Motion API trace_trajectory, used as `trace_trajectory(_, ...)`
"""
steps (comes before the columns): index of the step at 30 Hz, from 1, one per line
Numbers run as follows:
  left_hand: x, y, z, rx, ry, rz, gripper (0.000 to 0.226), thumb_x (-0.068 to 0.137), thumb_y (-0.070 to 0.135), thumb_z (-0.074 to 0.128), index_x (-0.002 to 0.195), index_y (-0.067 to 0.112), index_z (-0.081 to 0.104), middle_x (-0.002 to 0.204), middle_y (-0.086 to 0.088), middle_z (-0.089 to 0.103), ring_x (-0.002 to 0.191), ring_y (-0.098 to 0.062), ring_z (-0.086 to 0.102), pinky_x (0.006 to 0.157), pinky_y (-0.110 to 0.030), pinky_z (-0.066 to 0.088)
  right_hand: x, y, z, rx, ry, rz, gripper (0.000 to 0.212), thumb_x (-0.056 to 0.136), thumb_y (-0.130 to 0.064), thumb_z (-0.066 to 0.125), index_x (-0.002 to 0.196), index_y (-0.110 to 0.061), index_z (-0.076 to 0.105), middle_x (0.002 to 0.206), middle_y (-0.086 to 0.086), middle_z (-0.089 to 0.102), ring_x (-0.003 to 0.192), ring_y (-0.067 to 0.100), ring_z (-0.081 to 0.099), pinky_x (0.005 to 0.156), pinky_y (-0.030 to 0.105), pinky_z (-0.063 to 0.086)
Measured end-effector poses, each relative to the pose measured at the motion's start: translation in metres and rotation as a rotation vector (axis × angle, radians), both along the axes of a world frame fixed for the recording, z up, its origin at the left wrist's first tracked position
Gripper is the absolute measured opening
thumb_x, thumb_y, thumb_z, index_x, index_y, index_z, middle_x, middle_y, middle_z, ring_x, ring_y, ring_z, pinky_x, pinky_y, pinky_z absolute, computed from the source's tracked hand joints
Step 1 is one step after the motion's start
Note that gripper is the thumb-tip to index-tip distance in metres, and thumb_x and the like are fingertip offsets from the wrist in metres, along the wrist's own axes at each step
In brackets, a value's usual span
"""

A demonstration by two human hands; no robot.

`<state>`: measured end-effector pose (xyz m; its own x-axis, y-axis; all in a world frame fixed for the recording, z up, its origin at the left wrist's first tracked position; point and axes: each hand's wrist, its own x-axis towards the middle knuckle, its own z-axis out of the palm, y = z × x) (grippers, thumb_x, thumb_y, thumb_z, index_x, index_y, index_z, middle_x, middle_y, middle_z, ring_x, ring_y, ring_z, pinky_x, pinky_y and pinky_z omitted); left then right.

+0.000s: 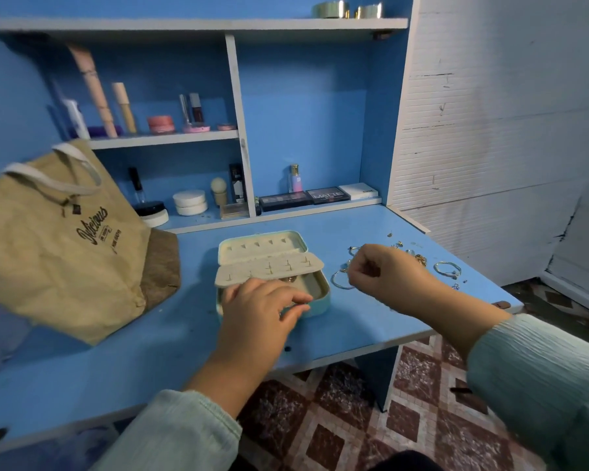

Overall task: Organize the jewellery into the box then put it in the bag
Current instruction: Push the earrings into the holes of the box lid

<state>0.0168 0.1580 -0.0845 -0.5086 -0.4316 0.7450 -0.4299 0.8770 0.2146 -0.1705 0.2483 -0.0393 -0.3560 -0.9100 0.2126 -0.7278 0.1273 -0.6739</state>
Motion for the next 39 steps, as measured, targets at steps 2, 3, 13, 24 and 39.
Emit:
trace_trajectory(2,0.007,-0.004,0.003,-0.009,0.006,0.002,0.022,0.075,0.046,0.050,0.075,0.037,0.070,0.078,0.021,0.066,0.080,-0.002,0.046,0.070,-0.028,0.025,0.010,-0.006,0.006,-0.024,-0.071,0.024,0.006,0.089,-0.016,0.057,0.083,-0.013,0.058,0.071,-0.010,0.058,0.051,-0.002,0.052,0.039,0.015,0.040)
trace_trajectory(3,0.010,-0.005,0.004,-0.001,0.008,0.007,0.021,0.075,0.046,0.051,0.075,0.037,0.070,0.078,0.021,0.066,0.080,-0.002,0.046,0.069,-0.027,0.025,0.015,-0.010,0.008,-0.034,-0.105,0.029,0.006,0.089,-0.017,0.057,0.084,-0.014,0.059,0.073,-0.010,0.061,0.059,0.000,0.058,0.045,0.020,0.046)
trace_trajectory(13,0.030,-0.026,0.008,0.178,0.127,-0.063,0.014,0.074,0.023,0.067,0.084,0.020,0.076,0.083,0.013,0.068,0.076,0.001,0.061,0.072,-0.025,0.053,0.033,-0.034,0.002,-0.187,-0.174,-0.013,0.016,0.088,-0.019,0.058,0.075,-0.027,0.056,0.092,0.000,0.069,0.075,0.027,0.062,0.065,0.036,0.052)
trace_trajectory(24,0.037,-0.036,0.019,0.394,0.262,-0.073,0.032,0.080,-0.001,0.069,0.080,0.032,0.069,0.082,0.020,0.062,0.084,0.011,0.057,0.072,-0.001,0.039,0.036,-0.067,0.006,-0.329,-0.096,0.059,0.017,0.085,-0.005,0.061,0.075,-0.019,0.060,0.114,-0.008,0.048,0.106,0.008,0.052,0.095,0.019,0.039)
trace_trajectory(39,0.021,-0.100,0.023,0.290,0.184,0.014,0.050,0.073,0.003,0.074,0.059,0.044,0.049,0.074,0.027,0.061,0.088,-0.007,0.057,0.078,-0.004,0.032,0.029,-0.102,0.006,-0.344,-0.112,0.012,0.003,0.085,-0.009,0.062,0.083,-0.009,0.065,0.122,-0.011,0.044,0.105,0.006,0.050,0.090,0.015,0.035)
